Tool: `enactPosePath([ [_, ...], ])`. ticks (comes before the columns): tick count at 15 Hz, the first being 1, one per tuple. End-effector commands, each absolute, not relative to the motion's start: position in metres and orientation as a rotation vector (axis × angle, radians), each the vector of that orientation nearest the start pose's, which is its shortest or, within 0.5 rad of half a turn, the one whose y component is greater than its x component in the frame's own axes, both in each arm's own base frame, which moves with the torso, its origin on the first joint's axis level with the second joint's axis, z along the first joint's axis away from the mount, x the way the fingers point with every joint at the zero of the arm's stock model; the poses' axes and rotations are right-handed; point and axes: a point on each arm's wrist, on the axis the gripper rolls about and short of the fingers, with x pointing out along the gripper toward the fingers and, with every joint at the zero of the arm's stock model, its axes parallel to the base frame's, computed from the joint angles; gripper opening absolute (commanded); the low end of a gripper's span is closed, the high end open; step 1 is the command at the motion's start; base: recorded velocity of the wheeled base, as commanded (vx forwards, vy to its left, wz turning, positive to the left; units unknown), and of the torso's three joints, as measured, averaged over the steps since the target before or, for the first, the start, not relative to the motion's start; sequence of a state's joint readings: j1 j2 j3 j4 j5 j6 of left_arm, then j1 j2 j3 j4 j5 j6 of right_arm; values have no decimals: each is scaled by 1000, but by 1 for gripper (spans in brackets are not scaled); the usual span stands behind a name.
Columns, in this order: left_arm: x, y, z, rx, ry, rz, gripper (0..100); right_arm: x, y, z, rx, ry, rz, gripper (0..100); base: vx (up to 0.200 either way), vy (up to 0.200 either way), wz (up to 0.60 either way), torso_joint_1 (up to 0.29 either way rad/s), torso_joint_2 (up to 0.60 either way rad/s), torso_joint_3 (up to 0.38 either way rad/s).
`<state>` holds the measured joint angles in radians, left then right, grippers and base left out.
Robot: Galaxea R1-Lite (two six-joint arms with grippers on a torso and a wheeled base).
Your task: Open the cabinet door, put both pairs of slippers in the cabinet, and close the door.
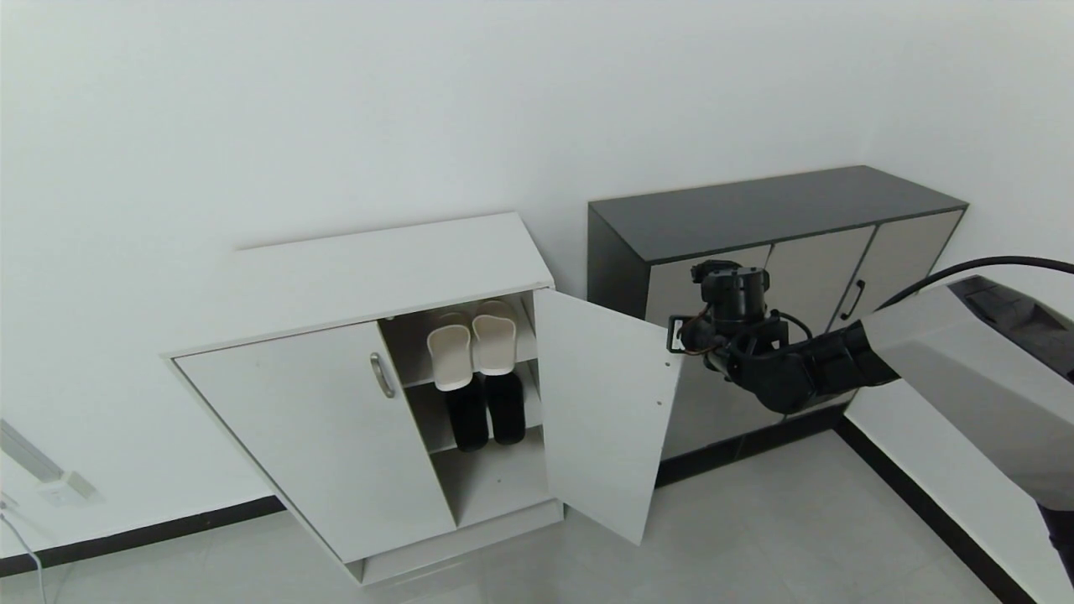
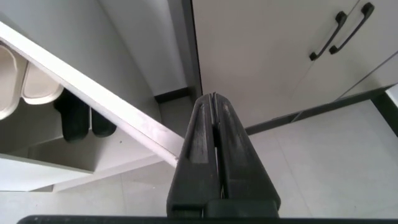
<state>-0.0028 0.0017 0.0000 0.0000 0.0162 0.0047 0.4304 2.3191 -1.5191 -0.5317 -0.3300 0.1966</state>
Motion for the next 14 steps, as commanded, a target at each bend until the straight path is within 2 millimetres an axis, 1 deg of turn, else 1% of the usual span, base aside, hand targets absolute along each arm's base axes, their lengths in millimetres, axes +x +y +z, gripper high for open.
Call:
enactPosePath([
  [1, -23, 0, 76, 5, 2, 15, 0, 437, 193, 119, 95, 259, 76, 0, 0, 0, 0, 0, 0, 0],
  [5, -23, 0, 76, 5, 2, 14, 0, 435, 197, 118, 91, 266, 84, 0, 0, 0, 0, 0, 0, 0],
  [8, -23, 0, 76, 3, 2, 14, 0, 425, 205, 119, 84, 276, 106, 0, 0, 0, 0, 0, 0, 0],
  [11, -23, 0, 76, 3, 3, 14, 0, 404, 219, 122, 69, 293, 147, 0, 0, 0, 0, 0, 0, 0],
  [13, -23, 0, 76, -2, 2, 14, 0, 383, 232, 127, 58, 302, 192, 0, 0, 0, 0, 0, 0, 0],
  [14, -23, 0, 76, -2, 2, 14, 0, 376, 236, 128, 53, 308, 206, 0, 0, 0, 0, 0, 0, 0],
])
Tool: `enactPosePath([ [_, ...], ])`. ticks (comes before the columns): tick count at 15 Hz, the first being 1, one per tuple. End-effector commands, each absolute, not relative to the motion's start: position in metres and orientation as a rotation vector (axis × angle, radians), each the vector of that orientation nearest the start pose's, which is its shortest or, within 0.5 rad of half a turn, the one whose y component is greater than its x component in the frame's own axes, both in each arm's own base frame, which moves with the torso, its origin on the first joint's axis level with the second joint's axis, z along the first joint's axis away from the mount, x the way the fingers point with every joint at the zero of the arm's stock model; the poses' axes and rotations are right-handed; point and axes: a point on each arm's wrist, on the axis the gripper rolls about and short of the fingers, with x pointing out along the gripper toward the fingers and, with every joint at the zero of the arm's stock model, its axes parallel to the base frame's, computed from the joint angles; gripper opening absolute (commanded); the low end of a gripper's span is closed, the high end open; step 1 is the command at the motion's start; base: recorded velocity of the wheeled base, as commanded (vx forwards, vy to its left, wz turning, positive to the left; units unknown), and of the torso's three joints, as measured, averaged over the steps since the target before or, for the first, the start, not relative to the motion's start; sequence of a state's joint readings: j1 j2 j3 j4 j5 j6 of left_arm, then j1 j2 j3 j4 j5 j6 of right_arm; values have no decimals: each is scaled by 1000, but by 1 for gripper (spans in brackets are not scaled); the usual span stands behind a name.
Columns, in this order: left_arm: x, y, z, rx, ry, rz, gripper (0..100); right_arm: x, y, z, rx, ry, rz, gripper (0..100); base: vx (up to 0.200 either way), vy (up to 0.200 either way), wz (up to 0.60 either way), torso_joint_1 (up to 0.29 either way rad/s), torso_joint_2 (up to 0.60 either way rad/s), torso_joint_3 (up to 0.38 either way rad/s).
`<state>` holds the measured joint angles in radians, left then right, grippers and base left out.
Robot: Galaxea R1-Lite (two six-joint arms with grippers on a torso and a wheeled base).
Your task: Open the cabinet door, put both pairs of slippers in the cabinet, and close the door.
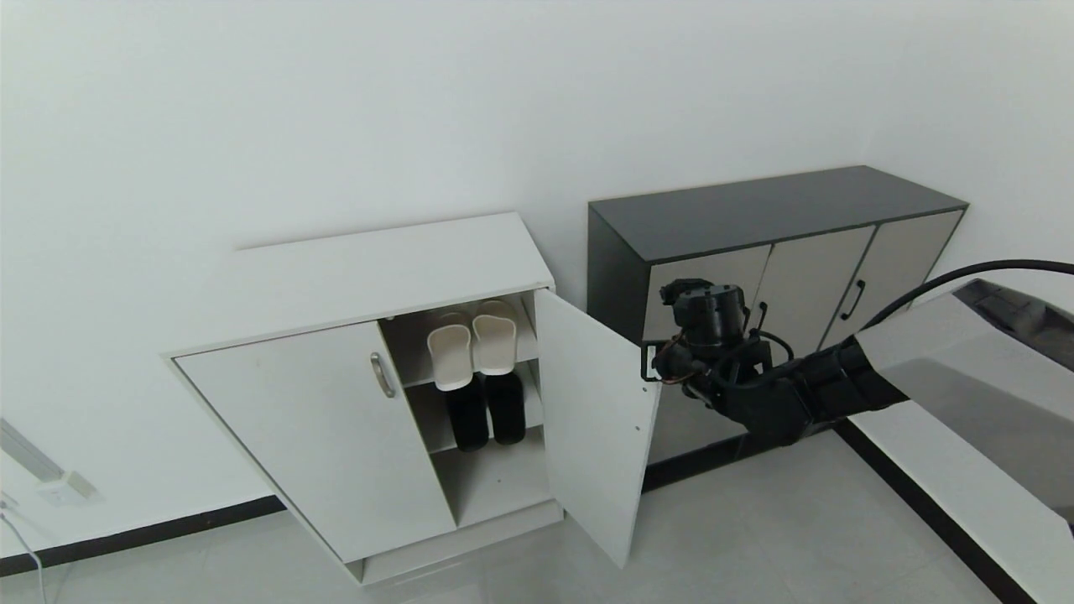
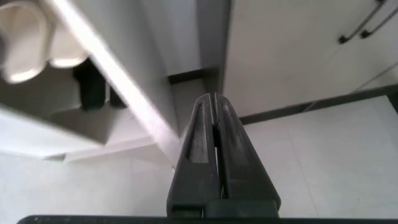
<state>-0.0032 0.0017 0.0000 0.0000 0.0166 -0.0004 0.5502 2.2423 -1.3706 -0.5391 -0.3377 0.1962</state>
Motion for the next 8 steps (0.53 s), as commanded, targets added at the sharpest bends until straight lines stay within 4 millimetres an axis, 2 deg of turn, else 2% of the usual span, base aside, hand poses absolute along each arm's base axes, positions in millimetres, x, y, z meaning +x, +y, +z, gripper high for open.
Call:
enactPosePath([
  [1, -23, 0, 76, -2, 2, 14, 0, 361, 244, 131, 44, 317, 242, 0, 0, 0, 0, 0, 0, 0],
  [5, -23, 0, 76, -2, 2, 14, 0, 329, 265, 138, 54, 329, 321, 0, 0, 0, 0, 0, 0, 0],
  [6, -23, 0, 76, -2, 2, 14, 0, 324, 268, 138, 53, 332, 332, 0, 0, 0, 0, 0, 0, 0],
  [8, -23, 0, 76, -2, 2, 14, 0, 327, 266, 133, 46, 344, 326, 0, 0, 0, 0, 0, 0, 0],
])
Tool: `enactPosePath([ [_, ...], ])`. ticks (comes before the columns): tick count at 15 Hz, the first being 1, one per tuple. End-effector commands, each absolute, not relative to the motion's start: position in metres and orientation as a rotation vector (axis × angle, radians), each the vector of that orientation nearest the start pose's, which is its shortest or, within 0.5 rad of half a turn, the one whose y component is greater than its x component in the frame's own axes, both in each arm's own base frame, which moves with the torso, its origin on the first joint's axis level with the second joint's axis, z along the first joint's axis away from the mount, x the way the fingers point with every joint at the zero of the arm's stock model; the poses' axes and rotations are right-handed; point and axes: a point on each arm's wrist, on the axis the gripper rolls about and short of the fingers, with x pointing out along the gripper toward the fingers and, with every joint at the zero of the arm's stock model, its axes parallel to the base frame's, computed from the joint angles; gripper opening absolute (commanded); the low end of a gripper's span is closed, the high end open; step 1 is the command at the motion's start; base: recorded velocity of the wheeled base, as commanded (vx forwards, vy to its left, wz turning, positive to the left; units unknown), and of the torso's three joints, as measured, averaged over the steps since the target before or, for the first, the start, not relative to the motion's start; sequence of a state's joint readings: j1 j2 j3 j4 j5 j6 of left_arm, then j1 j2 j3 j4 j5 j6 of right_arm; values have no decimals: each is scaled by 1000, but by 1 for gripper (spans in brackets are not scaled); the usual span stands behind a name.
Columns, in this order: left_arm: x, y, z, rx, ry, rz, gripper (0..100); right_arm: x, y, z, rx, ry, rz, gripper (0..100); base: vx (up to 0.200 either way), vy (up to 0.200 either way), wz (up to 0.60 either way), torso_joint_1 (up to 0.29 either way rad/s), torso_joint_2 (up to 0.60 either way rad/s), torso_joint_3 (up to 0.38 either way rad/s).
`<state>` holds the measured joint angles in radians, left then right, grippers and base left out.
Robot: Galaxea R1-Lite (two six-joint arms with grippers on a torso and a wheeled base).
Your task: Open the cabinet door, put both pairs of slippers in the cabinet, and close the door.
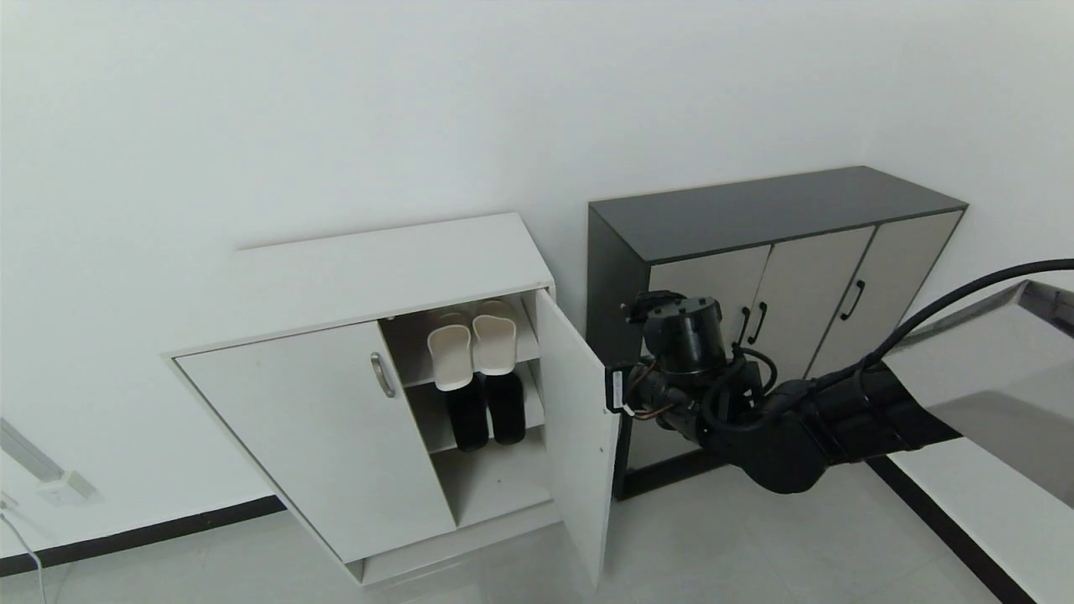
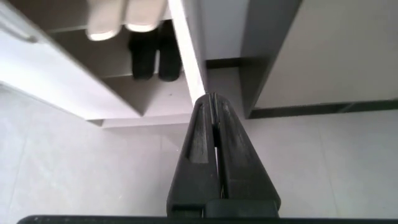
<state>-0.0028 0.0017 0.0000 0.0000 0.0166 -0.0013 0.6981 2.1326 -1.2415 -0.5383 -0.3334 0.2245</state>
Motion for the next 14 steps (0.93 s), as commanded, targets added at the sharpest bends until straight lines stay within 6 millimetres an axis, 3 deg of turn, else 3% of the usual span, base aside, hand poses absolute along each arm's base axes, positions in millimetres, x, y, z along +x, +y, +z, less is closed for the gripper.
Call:
enactPosePath([
  [1, -23, 0, 76, -2, 2, 14, 0, 332, 266, 125, 39, 359, 319, 0, 0, 0, 0, 0, 0, 0],
  [4, -23, 0, 76, -2, 2, 14, 0, 332, 279, 105, 21, 389, 337, 0, 0, 0, 0, 0, 0, 0],
  [9, -23, 0, 76, -2, 3, 14, 0, 299, 314, 100, 48, 404, 455, 0, 0, 0, 0, 0, 0, 0],
  [11, -23, 0, 76, -2, 2, 14, 0, 291, 316, 105, 64, 370, 482, 0, 0, 0, 0, 0, 0, 0],
  [14, -23, 0, 76, -2, 2, 14, 0, 280, 303, 115, 21, 338, 508, 0, 0, 0, 0, 0, 0, 0],
])
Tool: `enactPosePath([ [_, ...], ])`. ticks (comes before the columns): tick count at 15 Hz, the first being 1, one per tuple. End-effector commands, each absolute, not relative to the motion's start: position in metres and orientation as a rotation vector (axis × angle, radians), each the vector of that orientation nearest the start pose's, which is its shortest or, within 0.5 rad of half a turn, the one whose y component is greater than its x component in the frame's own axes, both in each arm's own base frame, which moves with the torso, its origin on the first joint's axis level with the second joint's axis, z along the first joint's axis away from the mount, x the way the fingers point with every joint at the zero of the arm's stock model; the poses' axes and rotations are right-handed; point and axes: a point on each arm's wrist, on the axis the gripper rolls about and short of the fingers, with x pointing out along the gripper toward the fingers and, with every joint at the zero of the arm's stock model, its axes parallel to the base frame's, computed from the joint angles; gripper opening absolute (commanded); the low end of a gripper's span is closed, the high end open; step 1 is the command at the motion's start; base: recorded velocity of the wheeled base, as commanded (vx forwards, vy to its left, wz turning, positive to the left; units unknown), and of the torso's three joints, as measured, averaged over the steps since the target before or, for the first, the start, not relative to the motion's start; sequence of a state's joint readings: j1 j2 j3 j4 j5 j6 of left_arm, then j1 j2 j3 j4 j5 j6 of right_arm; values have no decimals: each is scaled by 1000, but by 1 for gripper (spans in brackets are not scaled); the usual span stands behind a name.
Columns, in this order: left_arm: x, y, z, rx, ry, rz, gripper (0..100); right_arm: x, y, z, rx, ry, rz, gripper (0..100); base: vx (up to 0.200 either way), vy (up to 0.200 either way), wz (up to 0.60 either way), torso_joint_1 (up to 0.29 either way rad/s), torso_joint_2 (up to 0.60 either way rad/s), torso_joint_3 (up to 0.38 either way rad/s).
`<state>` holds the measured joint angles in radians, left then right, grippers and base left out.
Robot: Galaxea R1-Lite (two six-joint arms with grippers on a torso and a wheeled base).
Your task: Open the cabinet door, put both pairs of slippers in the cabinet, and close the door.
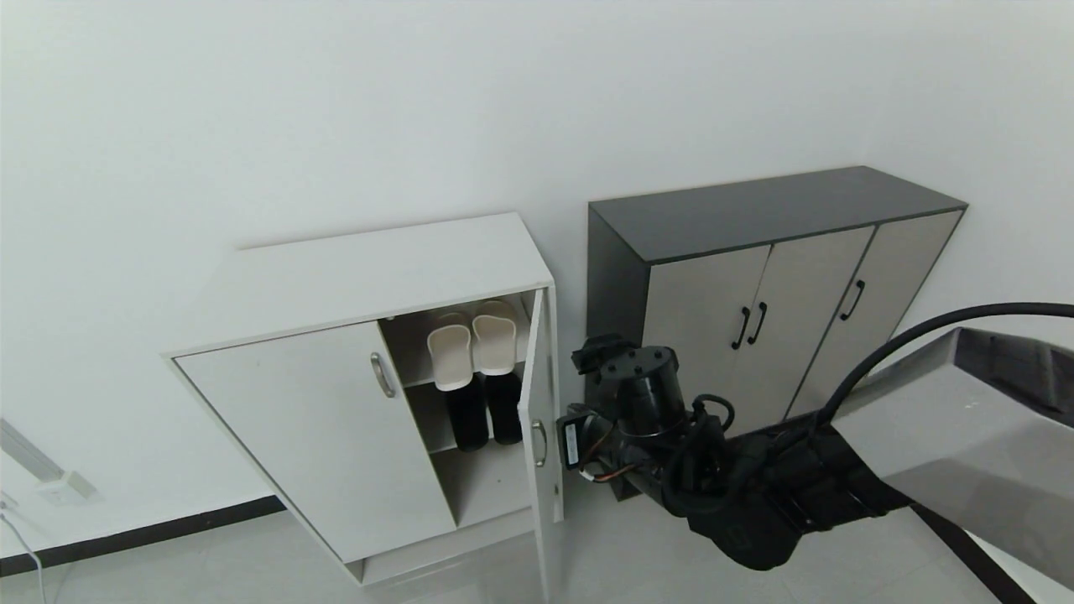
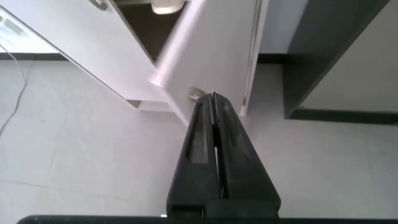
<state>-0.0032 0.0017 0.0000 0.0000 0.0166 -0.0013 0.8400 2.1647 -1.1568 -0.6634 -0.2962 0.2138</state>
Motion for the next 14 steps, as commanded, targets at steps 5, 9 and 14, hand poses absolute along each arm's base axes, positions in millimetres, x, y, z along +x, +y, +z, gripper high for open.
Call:
enactPosePath([
  [5, -23, 0, 76, -2, 2, 14, 0, 290, 287, 126, 26, 305, 480, 0, 0, 0, 0, 0, 0, 0],
  [9, -23, 0, 76, -2, 2, 15, 0, 288, 288, 125, 23, 311, 488, 0, 0, 0, 600, 4, 4, 0],
  [14, -23, 0, 76, -2, 2, 14, 0, 288, 287, 121, 19, 328, 509, 0, 0, 0, 600, 4, 4, 0],
])
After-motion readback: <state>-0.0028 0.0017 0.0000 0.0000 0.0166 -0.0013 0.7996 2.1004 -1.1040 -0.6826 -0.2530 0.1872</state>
